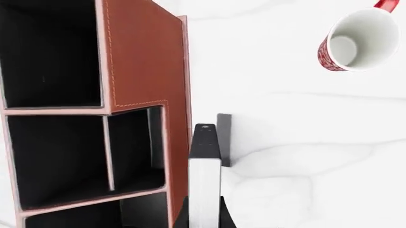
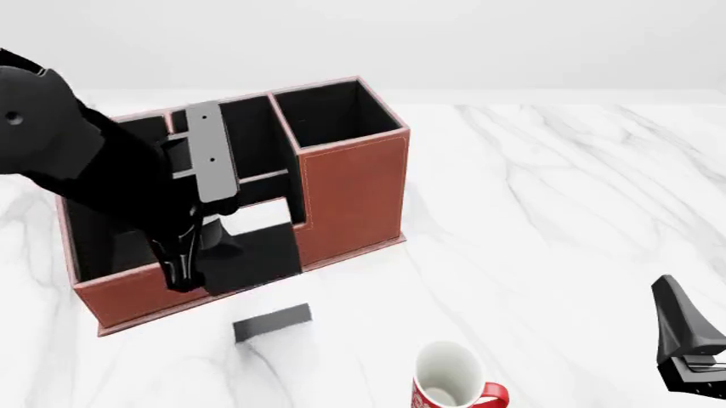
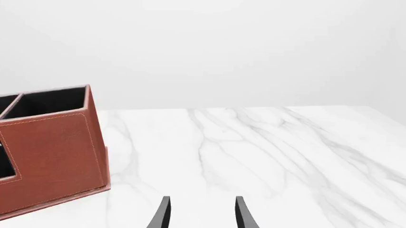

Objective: Pick up the book and place it in the front compartment of the caddy.

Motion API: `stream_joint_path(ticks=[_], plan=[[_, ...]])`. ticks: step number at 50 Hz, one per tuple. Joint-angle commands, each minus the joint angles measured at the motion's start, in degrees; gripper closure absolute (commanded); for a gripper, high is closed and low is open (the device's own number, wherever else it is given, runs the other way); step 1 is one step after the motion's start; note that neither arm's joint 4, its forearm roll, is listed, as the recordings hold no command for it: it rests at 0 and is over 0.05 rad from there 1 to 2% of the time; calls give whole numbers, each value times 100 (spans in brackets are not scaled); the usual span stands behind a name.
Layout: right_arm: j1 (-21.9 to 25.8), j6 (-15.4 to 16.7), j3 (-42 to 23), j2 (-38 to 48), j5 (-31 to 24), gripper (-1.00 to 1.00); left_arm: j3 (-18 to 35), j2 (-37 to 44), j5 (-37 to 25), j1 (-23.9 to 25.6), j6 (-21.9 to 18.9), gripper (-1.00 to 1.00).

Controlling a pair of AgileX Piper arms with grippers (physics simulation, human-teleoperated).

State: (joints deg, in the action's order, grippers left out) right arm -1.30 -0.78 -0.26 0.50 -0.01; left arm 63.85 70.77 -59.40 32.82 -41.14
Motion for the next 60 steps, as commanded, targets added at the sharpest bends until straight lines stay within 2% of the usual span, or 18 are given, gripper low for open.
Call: stream_joint_path(ticks=[1, 24, 42, 44, 46, 54, 60], plan=[[34, -3, 4, 32, 18, -100, 497, -395, -507, -165, -437, 100], [34, -3, 4, 32, 18, -100, 1565, 102, -950, -517, -848, 100], [34, -3, 4, 32, 18, -100, 2039, 496, -925, -1048, -1349, 100], [34, -3, 4, 32, 18, -100, 2124, 588, -896, -1216, -1496, 100], [34, -3, 4, 32, 18, -100, 2295, 656, -942, -1171, -1445, 100], [34, -3, 4, 32, 18, -100, 2443, 836, -855, -1443, -1608, 100], [34, -3, 4, 32, 18, -100, 2693, 1003, -883, -1403, -1565, 100]])
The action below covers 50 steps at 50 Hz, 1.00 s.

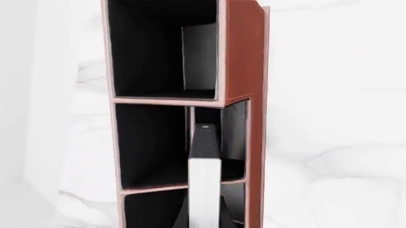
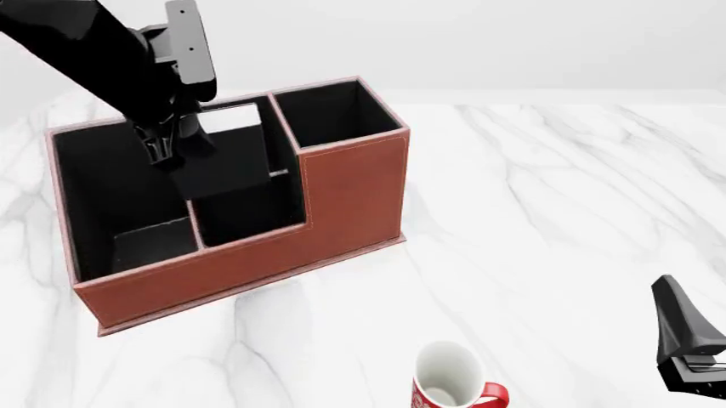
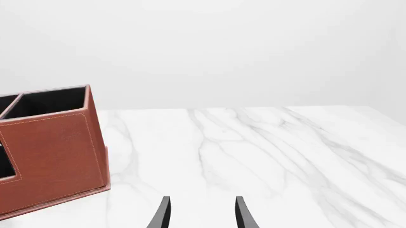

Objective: Pick up the book and place it in the front compartment of the caddy.

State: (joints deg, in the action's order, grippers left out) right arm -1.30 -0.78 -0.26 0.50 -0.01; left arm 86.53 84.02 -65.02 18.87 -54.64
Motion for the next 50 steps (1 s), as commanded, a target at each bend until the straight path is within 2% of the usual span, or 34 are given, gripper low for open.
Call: stream_joint_path(ticks=[1, 9, 13, 26, 50], plan=[[34, -3, 4, 32, 18, -100, 468, -296, -328, -6, -215, 100], [34, -3, 4, 32, 18, -100, 838, -66, -341, -30, -219, 100], [34, -3, 4, 32, 18, -100, 670, -5, -147, -207, -385, 100], [34, -3, 4, 32, 18, -100, 1135, 307, -200, -411, -550, 100], [34, -3, 4, 32, 18, -100, 1498, 895, -23, -236, -336, 100]])
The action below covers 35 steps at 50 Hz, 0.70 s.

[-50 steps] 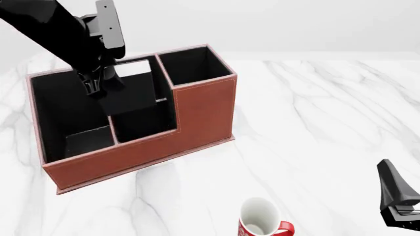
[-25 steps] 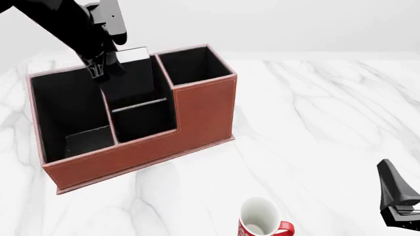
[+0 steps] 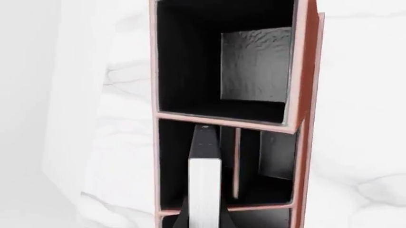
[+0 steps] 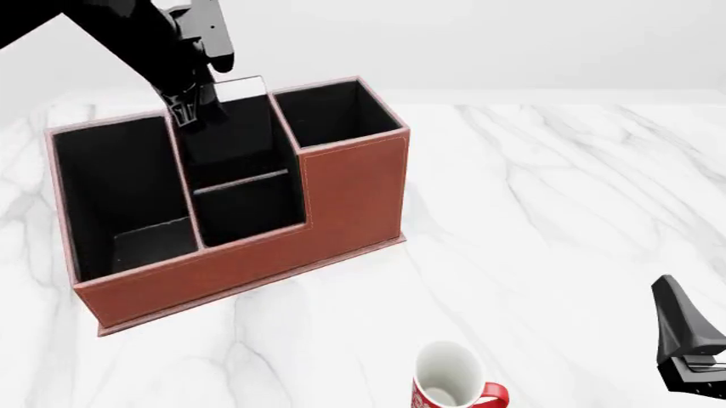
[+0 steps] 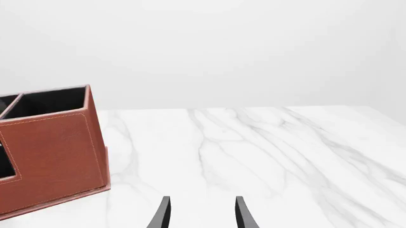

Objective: Pick up the book and place it in the front compartment of the caddy.

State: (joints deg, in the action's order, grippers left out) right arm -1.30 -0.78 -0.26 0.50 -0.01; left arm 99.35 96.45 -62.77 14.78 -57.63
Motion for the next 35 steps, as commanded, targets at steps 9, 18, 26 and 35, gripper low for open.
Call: stream_joint_path(ticks=[9, 18, 26, 35], plan=[[34, -3, 4, 32, 18, -100, 318, -160, -220, 23, 6, 100], [34, -3, 4, 32, 18, -100, -21, -111, 86, -204, -269, -100], [34, -3, 4, 32, 18, -100, -307, -172, 292, -223, -318, -100], [34, -3, 4, 32, 18, -100, -454, -237, 361, -192, -303, -100]])
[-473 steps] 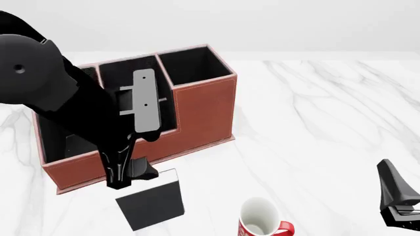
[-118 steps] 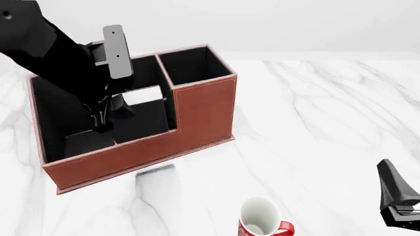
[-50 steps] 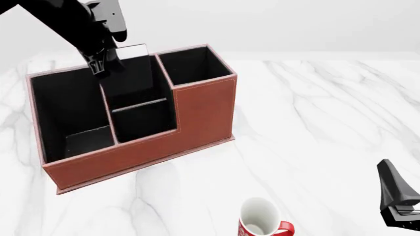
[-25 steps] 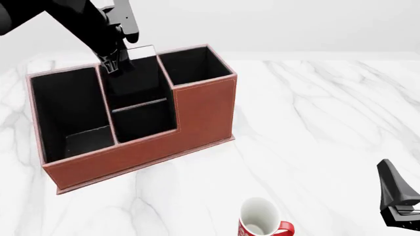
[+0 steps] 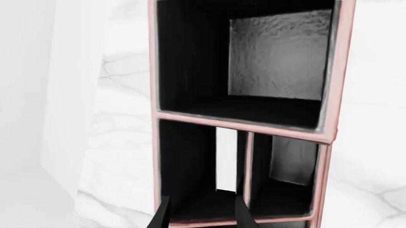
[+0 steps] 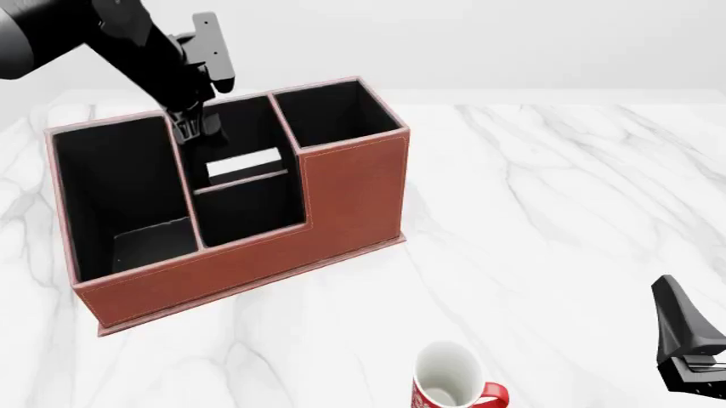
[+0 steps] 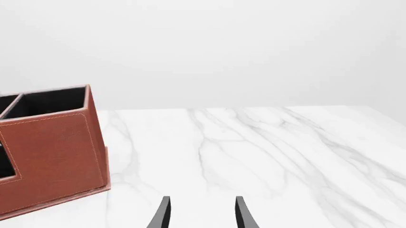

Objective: Pick up the book and place it in the front compartment of the caddy.

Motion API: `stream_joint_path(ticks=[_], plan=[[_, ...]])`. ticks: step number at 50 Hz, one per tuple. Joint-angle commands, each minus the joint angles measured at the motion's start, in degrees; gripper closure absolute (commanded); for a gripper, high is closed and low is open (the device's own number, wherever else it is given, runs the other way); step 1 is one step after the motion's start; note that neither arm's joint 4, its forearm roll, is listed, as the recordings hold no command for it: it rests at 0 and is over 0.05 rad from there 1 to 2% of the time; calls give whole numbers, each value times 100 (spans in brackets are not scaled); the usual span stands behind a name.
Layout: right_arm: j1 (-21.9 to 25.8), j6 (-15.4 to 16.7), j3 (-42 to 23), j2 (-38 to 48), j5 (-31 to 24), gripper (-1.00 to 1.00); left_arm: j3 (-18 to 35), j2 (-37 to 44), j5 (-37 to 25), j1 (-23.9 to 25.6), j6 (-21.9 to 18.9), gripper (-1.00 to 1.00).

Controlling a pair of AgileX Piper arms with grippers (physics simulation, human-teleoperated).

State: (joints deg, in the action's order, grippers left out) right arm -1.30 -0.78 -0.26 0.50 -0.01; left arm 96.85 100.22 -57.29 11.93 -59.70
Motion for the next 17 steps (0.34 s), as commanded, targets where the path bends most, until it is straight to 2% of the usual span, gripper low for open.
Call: stream_joint_path(ticks=[1, 12, 17], plan=[[34, -3, 4, 32, 18, -100, -202, -618, -194, 97, -89, -100], [34, -3, 4, 32, 18, -100, -402, -797, -92, 137, -134, -100], [34, -3, 4, 32, 18, -100, -875, -1284, 48, 368, -141, -100]])
